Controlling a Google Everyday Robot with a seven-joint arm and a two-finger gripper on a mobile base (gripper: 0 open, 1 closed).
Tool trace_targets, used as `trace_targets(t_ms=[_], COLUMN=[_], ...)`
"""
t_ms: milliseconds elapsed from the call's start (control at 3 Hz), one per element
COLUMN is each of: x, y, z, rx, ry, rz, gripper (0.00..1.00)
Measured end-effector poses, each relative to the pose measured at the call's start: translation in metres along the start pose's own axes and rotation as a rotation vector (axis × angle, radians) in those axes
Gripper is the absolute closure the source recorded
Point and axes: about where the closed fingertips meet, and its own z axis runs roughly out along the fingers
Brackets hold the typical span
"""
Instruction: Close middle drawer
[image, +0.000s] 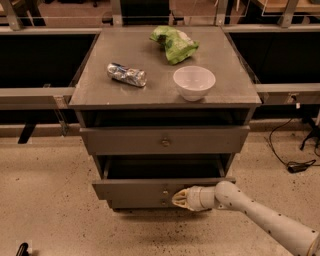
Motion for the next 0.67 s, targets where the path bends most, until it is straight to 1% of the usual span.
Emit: trace_targets(t_ms=[333, 667], x=[0.000, 0.001], y=[0.000, 0.016], z=[0.000, 0.010], rx=[0.000, -0.047], ry=[0.000, -0.006], rz=[0.000, -0.013], gripper=[1.00, 1.00])
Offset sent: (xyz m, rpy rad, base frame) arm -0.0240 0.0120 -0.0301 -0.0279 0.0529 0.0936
